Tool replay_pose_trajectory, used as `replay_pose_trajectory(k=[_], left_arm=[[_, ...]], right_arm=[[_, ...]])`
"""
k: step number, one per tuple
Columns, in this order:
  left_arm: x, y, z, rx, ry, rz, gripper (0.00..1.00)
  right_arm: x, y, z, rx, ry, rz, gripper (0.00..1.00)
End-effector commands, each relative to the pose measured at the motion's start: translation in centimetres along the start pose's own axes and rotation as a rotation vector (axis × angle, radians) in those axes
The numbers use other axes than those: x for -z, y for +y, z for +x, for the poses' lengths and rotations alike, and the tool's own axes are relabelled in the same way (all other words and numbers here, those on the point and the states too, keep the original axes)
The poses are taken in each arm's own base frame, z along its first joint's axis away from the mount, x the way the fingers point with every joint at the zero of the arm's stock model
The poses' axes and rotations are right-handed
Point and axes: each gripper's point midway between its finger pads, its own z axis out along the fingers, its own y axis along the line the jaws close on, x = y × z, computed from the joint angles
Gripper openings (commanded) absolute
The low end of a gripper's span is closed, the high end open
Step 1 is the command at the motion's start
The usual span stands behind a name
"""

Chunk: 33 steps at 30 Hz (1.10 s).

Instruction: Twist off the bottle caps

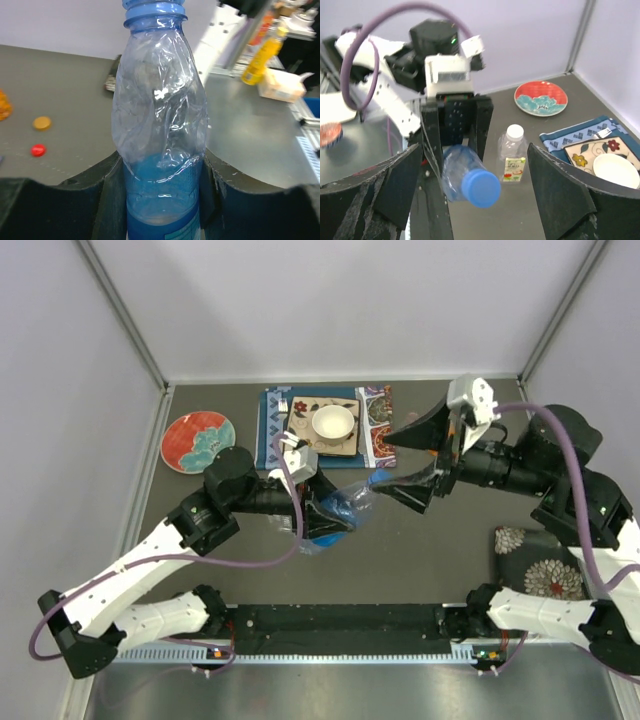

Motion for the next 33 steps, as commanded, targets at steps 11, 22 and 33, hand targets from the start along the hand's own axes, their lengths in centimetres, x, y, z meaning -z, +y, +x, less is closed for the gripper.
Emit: replay_pose_trajectory(k=[11,22,33], left_arm=[[3.2,7.7,-4.1,-0.284,-0.137,-0.693,0.33],[3.3,8.8,-3.2,-0.301,-0.106,-0.800,0.33],[3.1,8.7,-2.8,-0.299,-0.097,-0.797,0.33]], right_arm=[[-1.9,-7.1,-0.1,-0.546,-0.165,0.437,0.87],[-4.4,-8.5,1.5,-0.594,-0.158,0.479,0.83],[-5.8,-8.7,2.8,-0.605,-0.133,0.461,0.54]])
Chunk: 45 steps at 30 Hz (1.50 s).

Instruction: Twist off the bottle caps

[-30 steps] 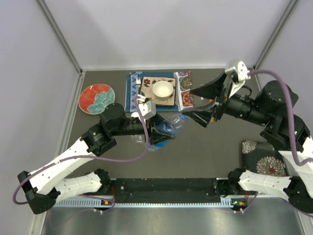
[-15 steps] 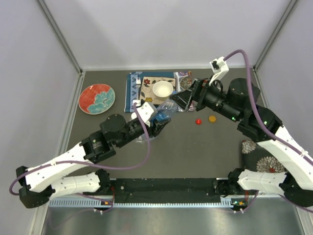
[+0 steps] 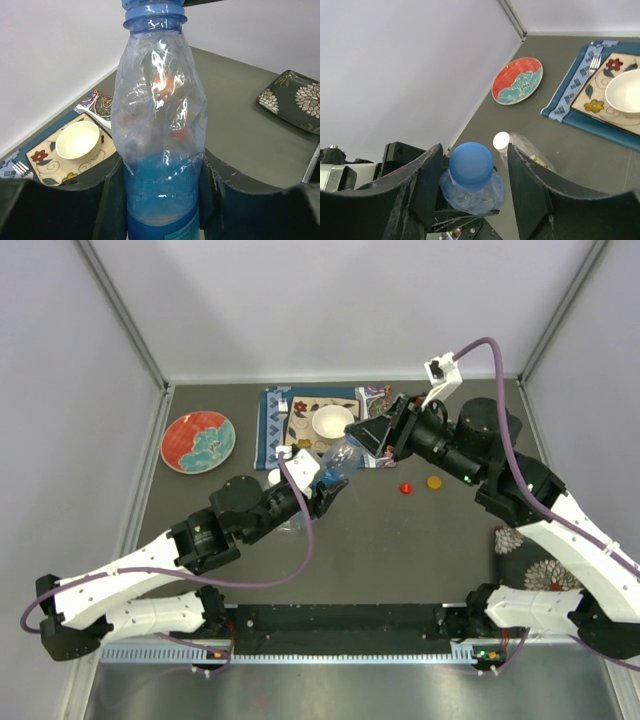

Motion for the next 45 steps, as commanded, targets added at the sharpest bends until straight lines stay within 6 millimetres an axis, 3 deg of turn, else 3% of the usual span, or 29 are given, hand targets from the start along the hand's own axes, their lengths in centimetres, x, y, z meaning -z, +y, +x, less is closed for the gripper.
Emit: replay_pose_trajectory(k=[1,6,9,12,13,16,19,23,24,27,28,34,42,45], left_arm=[[-0.1,0.3,-1.1,0.002,-0.048,-0.022,0.33],[-0.1,0.3,-1.1,0.001,-0.049,-0.025,0.33],[-0.1,0.3,-1.1,-0.001,-0.049,-0.025,0.33],[-0.1,0.2,-0.9,0.003,-0.047,-0.019,0.33],[0.0,0.2,-1.0,0.006,-0.048,-0.017,0.34],[0.1,-0.5,-0.9,0.010,-0.056,0.019,0.33],[0.8,-2.4,-1.6,0.041,-0.085,0.134,0.33],[3.3,-7.4,-3.7,0.089,-0.141,0.460,0.34],[4.6,-9.3,-4.1,0.083,-0.153,0.615,0.34],[7.1,-11.9,-5.3,0.179,-0.125,0.864,0.34],[7.9,-12.3,-6.4,0.185,-0.152,0.923,0.34],[10.5,-13.9,-7.2,0.275,-0.109,1.174,0.33],[10.7,-14.5,-7.2,0.348,-0.062,1.291,0.34],[10.0,-14.2,-6.7,0.349,-0.048,1.263,0.34]], right_arm=[[-0.9,0.8,0.5,-0.013,0.005,-0.041,0.53],[-1.1,0.7,1.1,-0.019,0.023,-0.044,0.50],[-1.0,0.6,1.3,-0.019,0.026,-0.044,0.42],[-0.7,0.5,1.1,-0.009,0.016,-0.043,0.25],[-0.6,0.4,1.2,0.004,0.015,-0.042,0.15],[0.1,0.7,0.6,0.043,-0.001,-0.064,0.00],[1.4,2.5,0.1,0.136,0.006,-0.160,0.00],[3.6,5.6,-0.3,0.291,0.033,-0.338,0.00],[4.7,7.0,-0.3,0.325,0.044,-0.415,0.00],[6.8,8.9,0.4,0.439,0.072,-0.576,0.00],[7.8,9.5,0.4,0.484,0.064,-0.626,0.00],[11.2,12.1,2.5,0.554,0.163,-0.893,0.00],[14.9,13.7,4.9,0.570,0.279,-1.192,0.00],[14.5,13.3,4.5,0.587,0.248,-1.139,0.00]])
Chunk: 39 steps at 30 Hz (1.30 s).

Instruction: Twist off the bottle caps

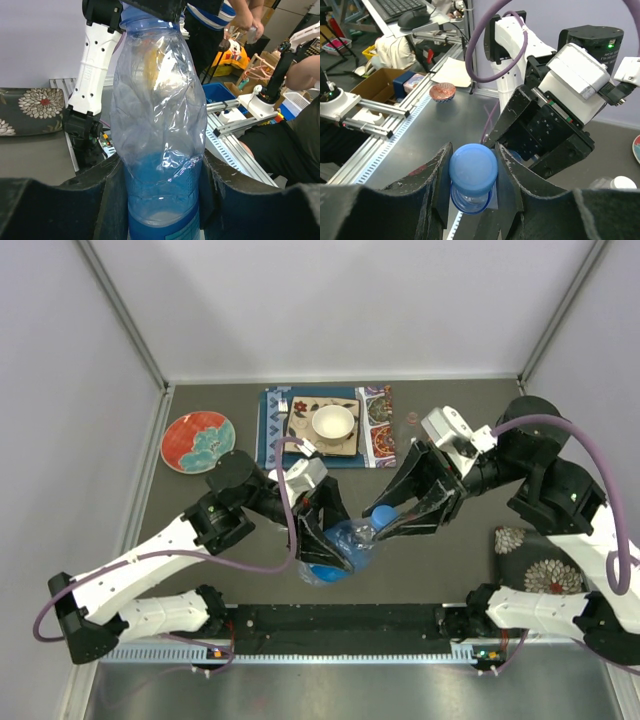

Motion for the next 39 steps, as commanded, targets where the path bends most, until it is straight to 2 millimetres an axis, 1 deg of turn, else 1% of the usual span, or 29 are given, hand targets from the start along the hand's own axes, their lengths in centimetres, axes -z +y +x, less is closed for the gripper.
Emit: replay_pose_trajectory(k=[1,3,4,5,6,7,8,9,10,11,12,13,14,15,17,18,20,21,23,24,25,26,27,29,31,32,34,35,39], left_arm=[[0.4,-1.1,-0.9,-0.059,0.001,0.053,0.34],[0.9,-0.1,-0.8,-0.075,0.004,0.007,0.34],[1.2,0.4,-0.2,-0.053,0.014,-0.010,0.34],[1.5,0.7,-0.1,-0.066,0.012,-0.028,0.34],[1.7,1.0,0.1,-0.065,0.013,-0.045,0.34],[2.0,1.4,0.9,-0.040,0.024,-0.065,0.34],[2.4,1.6,1.0,-0.059,0.023,-0.084,0.34],[2.6,1.8,1.3,-0.056,0.026,-0.097,0.34],[2.8,2.1,1.7,-0.057,0.030,-0.115,0.34],[3.0,2.4,2.0,-0.054,0.031,-0.132,0.34],[3.1,2.6,2.3,-0.050,0.035,-0.146,0.34],[3.3,2.8,2.1,-0.071,0.029,-0.172,0.34],[3.4,3.0,2.4,-0.064,0.034,-0.192,0.34],[3.5,3.1,2.6,-0.066,0.034,-0.203,0.34],[3.9,2.8,2.2,-0.099,0.016,-0.235,0.34],[4.1,2.7,2.2,-0.108,0.011,-0.246,0.34],[4.5,2.3,2.1,-0.123,0.004,-0.277,0.34],[4.7,2.1,2.1,-0.122,0.005,-0.289,0.34],[5.1,1.5,1.8,-0.151,-0.003,-0.307,0.34],[5.3,1.7,1.8,-0.149,-0.004,-0.332,0.34],[5.6,1.3,1.6,-0.168,-0.012,-0.345,0.34],[5.7,1.2,1.5,-0.178,-0.018,-0.356,0.34],[5.9,1.5,1.7,-0.175,-0.021,-0.376,0.34],[6.2,1.2,1.6,-0.191,-0.035,-0.393,0.34],[6.6,1.2,1.7,-0.201,-0.048,-0.417,0.35],[6.6,1.1,1.7,-0.207,-0.051,-0.418,0.35],[6.8,1.2,1.8,-0.216,-0.060,-0.426,0.36],[6.8,1.2,1.8,-0.219,-0.063,-0.428,0.36],[6.8,1.3,2.0,-0.219,-0.080,-0.428,0.36]], right_arm=[[0.6,0.8,-1.0,0.097,-0.020,-0.013,0.00],[1.4,-0.6,-2.1,0.136,-0.045,0.119,0.00],[2.3,-0.3,-3.1,0.173,-0.074,0.181,0.00],[2.9,-0.8,-3.8,0.187,-0.092,0.246,0.00],[3.9,-1.8,-4.8,0.202,-0.119,0.357,0.00],[4.9,-1.8,-5.7,0.222,-0.150,0.424,0.00],[5.8,-2.4,-6.2,0.226,-0.166,0.493,0.00],[7.1,-3.8,-6.7,0.224,-0.186,0.614,0.00],[8.2,-3.9,-7.1,0.230,-0.210,0.677,0.00],[9.0,-4.7,-7.0,0.224,-0.216,0.743,0.00],[10.9,-7.0,-6.3,0.191,-0.219,0.904,0.00],[12.3,-8.1,-5.7,0.160,-0.224,1.003,0.00],[13.8,-9.3,-4.8,0.122,-0.225,1.112,0.00],[16.3,-11.7,-2.1,0.047,-0.201,1.308,0.00],[18.2,-13.6,1.4,-0.026,-0.149,1.468,0.00],[19.1,-14.8,4.9,-0.096,-0.100,1.558,0.00],[19.7,-16.1,8.5,-0.179,-0.061,1.611,0.00],[19.3,-17.0,11.9,-0.275,-0.037,1.607,0.00],[20.7,-18.1,15.0,-0.375,-0.023,1.655,0.00],[20.7,-18.8,18.1,-0.462,0.012,1.661,0.00],[20.9,-19.3,19.2,-0.490,0.014,1.665,0.00],[22.2,-19.8,20.5,-0.524,0.017,1.708,0.00],[22.7,-20.0,23.0,-0.576,0.040,1.731,0.00],[24.6,-20.9,25.3,-0.639,0.039,1.789,0.00],[25.9,-21.0,28.4,-0.736,0.043,1.830,0.00],[27.7,-21.0,29.5,-0.750,0.025,1.897,0.00],[29.5,-21.0,30.8,-0.795,-0.013,1.971,0.00],[31.5,-21.0,31.3,-0.809,-0.054,2.032,0.00],[35.5,-21.9,32.4,-0.828,-0.077,2.167,0.00]])
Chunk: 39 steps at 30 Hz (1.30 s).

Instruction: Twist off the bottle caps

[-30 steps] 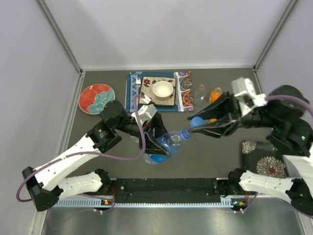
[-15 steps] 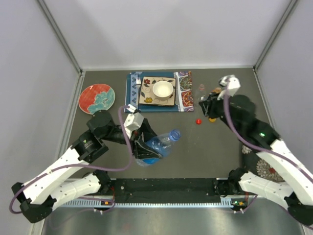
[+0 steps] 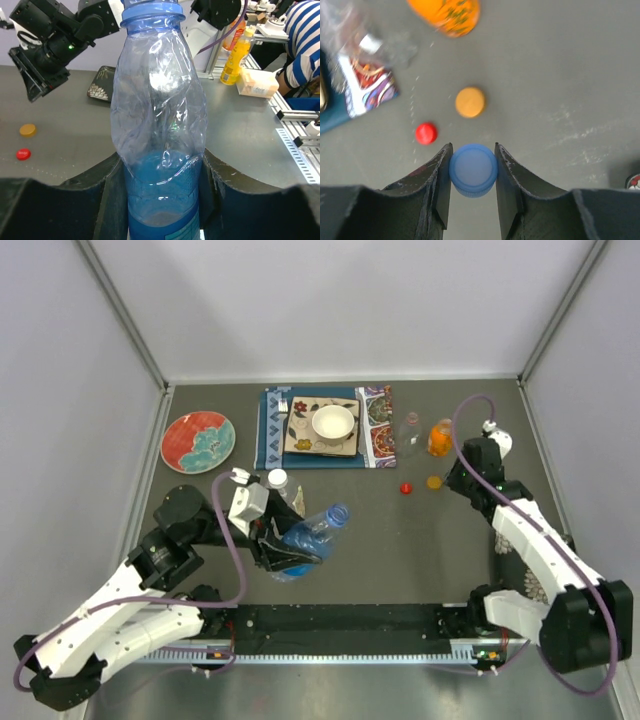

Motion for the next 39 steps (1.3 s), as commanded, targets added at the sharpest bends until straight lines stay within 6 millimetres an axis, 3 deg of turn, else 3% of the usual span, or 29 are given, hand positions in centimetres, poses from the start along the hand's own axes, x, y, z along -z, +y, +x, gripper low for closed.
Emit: replay_pose_trajectory(k=[1,2,5,9,13,22,29,34,39], left_arm=[[0.0,0.5,-0.7,-0.041,-0.049,-0.025,0.36],[0.0,0.5,-0.6,-0.038,-0.048,-0.025,0.36],[0.1,0.6,-0.2,-0.033,-0.039,-0.034,0.36],[0.5,0.6,0.5,-0.028,-0.027,-0.050,0.36],[0.9,0.8,1.0,-0.035,-0.017,-0.077,0.37],[1.0,1.0,1.4,-0.035,0.000,-0.082,0.39],[0.7,1.0,1.5,-0.027,-0.003,-0.070,0.40],[0.7,1.0,1.6,-0.022,-0.002,-0.069,0.40],[0.7,1.0,1.9,-0.009,-0.002,-0.064,0.41]], right_arm=[[-2.7,-1.4,-4.3,-0.120,-0.113,0.081,0.00],[-4.2,-1.5,-4.3,-0.111,-0.080,0.108,0.00],[-6.0,-2.5,-4.7,-0.109,-0.057,0.171,0.00],[-9.2,-3.8,-2.8,-0.075,0.019,0.253,0.00],[-10.9,-4.6,-1.6,-0.059,0.061,0.301,0.00],[-11.5,-5.9,-1.1,-0.063,0.112,0.356,0.00],[-12.3,-6.9,0.6,-0.093,0.216,0.337,0.23],[-12.5,-7.1,1.1,-0.089,0.245,0.335,0.27],[-12.5,-6.8,1.4,-0.096,0.258,0.321,0.42]])
